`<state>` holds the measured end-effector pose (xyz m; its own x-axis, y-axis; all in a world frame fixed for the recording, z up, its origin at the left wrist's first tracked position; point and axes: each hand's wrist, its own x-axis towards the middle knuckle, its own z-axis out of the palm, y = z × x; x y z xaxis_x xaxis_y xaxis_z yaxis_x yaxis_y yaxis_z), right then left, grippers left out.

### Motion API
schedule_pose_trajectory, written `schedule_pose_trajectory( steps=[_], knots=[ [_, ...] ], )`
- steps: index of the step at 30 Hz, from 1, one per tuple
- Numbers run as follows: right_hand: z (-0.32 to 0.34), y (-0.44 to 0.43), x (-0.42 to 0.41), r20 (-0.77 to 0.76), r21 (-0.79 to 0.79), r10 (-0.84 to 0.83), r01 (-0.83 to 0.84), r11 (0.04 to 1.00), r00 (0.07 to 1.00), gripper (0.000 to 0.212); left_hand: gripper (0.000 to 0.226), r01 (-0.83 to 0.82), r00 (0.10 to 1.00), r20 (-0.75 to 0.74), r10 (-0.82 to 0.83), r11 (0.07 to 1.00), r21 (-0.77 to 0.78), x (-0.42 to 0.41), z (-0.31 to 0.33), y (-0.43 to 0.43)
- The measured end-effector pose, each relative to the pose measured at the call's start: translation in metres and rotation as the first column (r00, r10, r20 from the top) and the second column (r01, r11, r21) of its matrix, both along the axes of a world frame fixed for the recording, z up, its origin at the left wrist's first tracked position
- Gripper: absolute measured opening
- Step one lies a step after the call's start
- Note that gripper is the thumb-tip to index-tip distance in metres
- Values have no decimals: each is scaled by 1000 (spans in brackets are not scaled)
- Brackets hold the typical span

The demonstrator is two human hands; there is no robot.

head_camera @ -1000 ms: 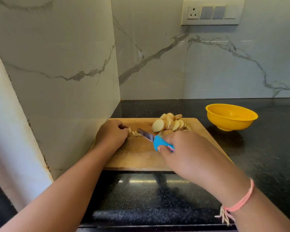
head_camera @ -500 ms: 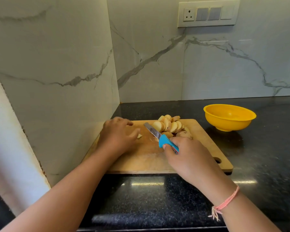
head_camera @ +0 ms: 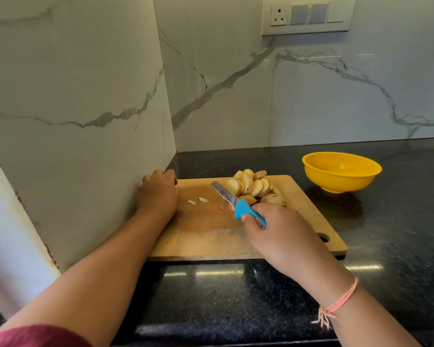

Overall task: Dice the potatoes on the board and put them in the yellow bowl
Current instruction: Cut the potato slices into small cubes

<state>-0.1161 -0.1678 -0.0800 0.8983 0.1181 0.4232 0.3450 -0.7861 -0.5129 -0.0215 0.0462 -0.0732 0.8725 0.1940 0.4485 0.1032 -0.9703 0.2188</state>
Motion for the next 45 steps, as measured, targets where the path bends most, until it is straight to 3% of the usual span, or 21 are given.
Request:
schedule_pose_trajectory(
  steps=[3, 5, 8, 10, 19, 27, 33, 40, 45],
  knots=[
    [-1, 0, 1, 0, 1, 4, -4, 1000, 1000, 32, 22, 22, 996, 84, -17, 998, -56, -4, 5, -1],
    [-1, 0, 1, 2, 0, 5, -5, 1000, 1000, 32, 21, 125, 988, 98, -118, 990, -69, -9, 10, -7],
    [-2, -1, 1, -2, 3, 1, -1, 1000, 1000, 33, 20, 388, 916, -45, -399, 909, -153, -21, 14, -20],
    [-1, 0, 1, -2, 4, 0, 0, 1000, 1000, 33, 22, 458, 871, -140, -472, 881, -123, -24, 14, -23],
    [0, 0, -1, -8, 0, 3, -3, 1000, 1000, 33, 20, 327, 934, -182, -308, 941, 84, -16, 17, -20],
    [3, 0, -7, -22, 8, 6, -6, 1000, 1000, 27, 14, -23, 996, -79, 39, 981, 194, -15, 8, 0],
    [5, -2, -11, -68, 60, -12, 17, 998, 998, 20, 22, 58, 998, 12, -59, 996, 68, -13, 20, -20],
    [11, -1, -14, -125, 159, -46, 65, 985, 991, 29, 36, 388, 899, -203, -387, 921, -37, -8, 30, -61],
    [11, -1, -14, -126, 147, -74, 93, 985, 989, 34, 36, 447, 855, -211, -474, 879, -164, -8, 25, -72]
  ],
)
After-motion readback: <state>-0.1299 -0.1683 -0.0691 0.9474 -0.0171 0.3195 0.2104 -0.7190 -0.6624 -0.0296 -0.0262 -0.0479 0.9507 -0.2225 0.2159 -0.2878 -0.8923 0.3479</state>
